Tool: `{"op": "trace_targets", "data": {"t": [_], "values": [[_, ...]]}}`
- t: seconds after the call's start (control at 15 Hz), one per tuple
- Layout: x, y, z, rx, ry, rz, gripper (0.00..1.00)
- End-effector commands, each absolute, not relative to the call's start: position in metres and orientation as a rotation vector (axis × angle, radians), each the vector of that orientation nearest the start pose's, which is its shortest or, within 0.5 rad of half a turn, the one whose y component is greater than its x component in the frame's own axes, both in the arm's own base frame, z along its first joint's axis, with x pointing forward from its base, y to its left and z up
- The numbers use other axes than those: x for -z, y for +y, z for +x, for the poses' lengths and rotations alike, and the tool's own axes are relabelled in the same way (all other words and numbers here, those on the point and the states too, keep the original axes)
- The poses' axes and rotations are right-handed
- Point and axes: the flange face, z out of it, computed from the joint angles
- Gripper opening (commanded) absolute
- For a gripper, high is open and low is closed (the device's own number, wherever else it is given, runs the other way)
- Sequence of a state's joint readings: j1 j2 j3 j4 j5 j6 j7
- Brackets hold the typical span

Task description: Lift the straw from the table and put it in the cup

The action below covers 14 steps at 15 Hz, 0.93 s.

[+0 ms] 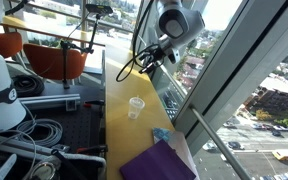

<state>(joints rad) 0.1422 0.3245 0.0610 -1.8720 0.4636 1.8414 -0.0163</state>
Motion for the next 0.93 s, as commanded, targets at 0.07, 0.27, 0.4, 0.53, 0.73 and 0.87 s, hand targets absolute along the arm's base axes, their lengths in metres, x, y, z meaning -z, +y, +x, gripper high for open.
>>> {"op": "trace_targets", "data": {"t": [0.07, 0.27, 0.4, 0.53, 0.73, 0.87], "values": [[-0.330, 0.133, 0.561, -0.224, -0.172, -2.761, 1.00], [-0.327, 0.125, 0.566, -0.008, -0.250, -2.777, 1.00], [-0.324, 0.122, 0.568, 0.134, -0.311, -2.786, 1.00], [-0.320, 0.121, 0.568, 0.281, -0.370, -2.789, 1.00], [-0.308, 0.121, 0.562, 0.393, -0.376, -2.790, 1.00], [-0.303, 0.124, 0.570, 0.347, -0.367, -2.798, 1.00]]}}
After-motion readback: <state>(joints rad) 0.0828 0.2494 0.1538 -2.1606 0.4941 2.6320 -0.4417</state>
